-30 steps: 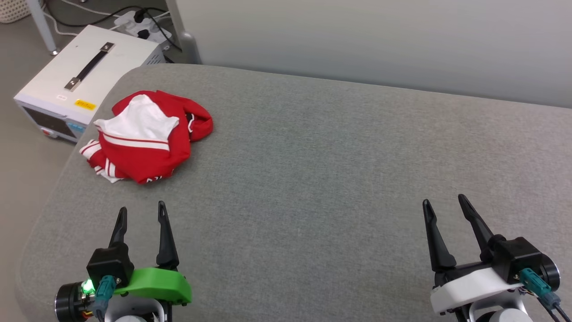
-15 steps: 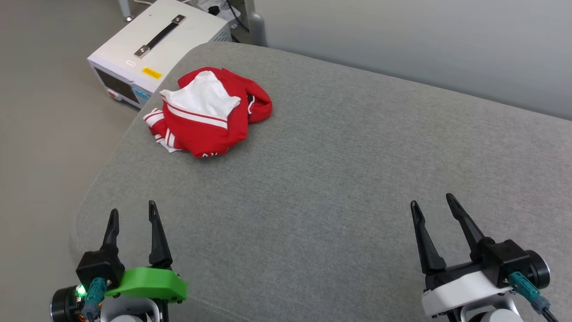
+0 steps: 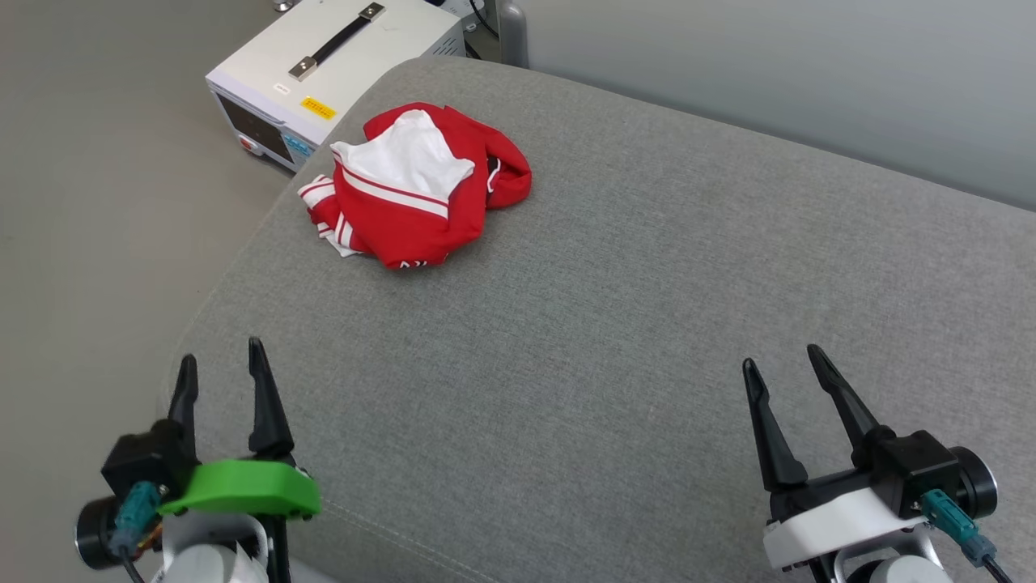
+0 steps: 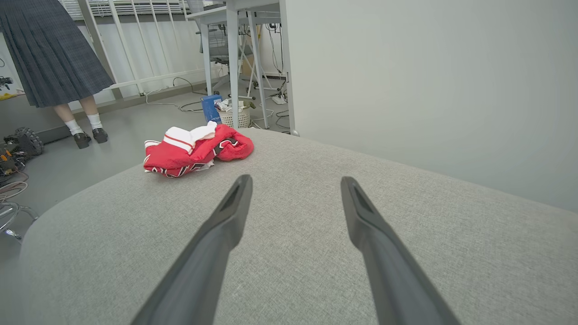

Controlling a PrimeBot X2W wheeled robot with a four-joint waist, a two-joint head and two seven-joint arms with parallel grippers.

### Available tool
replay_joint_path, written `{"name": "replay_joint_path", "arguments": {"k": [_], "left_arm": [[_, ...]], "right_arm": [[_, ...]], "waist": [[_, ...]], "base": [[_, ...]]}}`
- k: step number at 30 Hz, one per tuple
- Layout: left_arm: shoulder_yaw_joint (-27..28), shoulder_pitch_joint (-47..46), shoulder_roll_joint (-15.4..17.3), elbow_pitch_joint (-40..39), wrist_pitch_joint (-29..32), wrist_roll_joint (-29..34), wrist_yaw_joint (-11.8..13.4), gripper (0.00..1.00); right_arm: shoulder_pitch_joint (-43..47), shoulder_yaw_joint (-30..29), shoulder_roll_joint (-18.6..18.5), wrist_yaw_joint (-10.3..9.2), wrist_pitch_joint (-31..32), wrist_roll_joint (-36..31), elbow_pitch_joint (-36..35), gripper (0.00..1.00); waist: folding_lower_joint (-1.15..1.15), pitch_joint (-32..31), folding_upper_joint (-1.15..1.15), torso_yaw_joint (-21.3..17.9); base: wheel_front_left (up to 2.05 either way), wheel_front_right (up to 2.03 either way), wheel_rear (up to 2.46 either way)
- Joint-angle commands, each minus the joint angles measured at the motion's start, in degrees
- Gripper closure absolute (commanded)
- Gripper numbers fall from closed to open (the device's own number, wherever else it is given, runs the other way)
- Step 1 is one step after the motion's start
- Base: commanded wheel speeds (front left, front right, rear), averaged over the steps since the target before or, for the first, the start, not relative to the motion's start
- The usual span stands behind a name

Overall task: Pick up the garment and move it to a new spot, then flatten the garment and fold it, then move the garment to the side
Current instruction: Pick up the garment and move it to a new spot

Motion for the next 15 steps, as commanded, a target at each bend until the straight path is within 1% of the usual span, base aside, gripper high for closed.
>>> {"name": "replay_joint_path", "arguments": {"k": [1,5,8,11,13,15], "left_arm": [[1.03,-2.64,-0.18,0.07,-0.33,0.25,-1.26,0.0],[4.83,-9.39,0.91,0.84,-0.33,1.59,-5.51,0.0],[5.53,-15.93,3.38,2.73,-0.33,2.27,-7.8,0.0],[4.83,-22.29,6.15,5.78,-0.33,0.85,-8.92,0.0],[3.15,-26.49,8.47,8.83,-0.31,-0.17,-9.24,0.0],[1.02,-30.91,10.74,11.68,1.21,-1.95,-9.39,0.0]], "right_arm": [[-1.04,-0.23,-0.09,-0.04,-0.5,-0.77,-0.55,0.0],[-2.46,-0.33,-0.45,-0.04,-0.5,-1.77,-1.47,0.0],[-3.78,-1.07,-1.11,-0.04,-0.5,-2.99,-2.16,0.0],[-4.96,-1.58,-1.62,-0.04,-0.5,-3.59,-3.11,0.0],[-5.62,-2.04,-1.97,-0.04,-0.5,-4.02,-3.76,0.0],[-6.33,-3.07,-2.21,-0.04,-0.5,-4.84,-4.35,0.0]], "waist": [[0.0,0.95,0.0,-0.75],[0.0,3.6,0.0,-2.37],[0.0,6.08,0.0,-3.66],[0.0,8.42,0.0,-4.82],[0.0,9.92,0.0,-5.56],[0.0,11.41,0.0,-6.21]], "base": [[0.0,0.0,0.0],[0.0,0.0,0.0],[0.0,0.0,0.0],[0.0,0.0,0.0],[0.0,0.0,0.0],[0.0,0.0,0.0]]}}
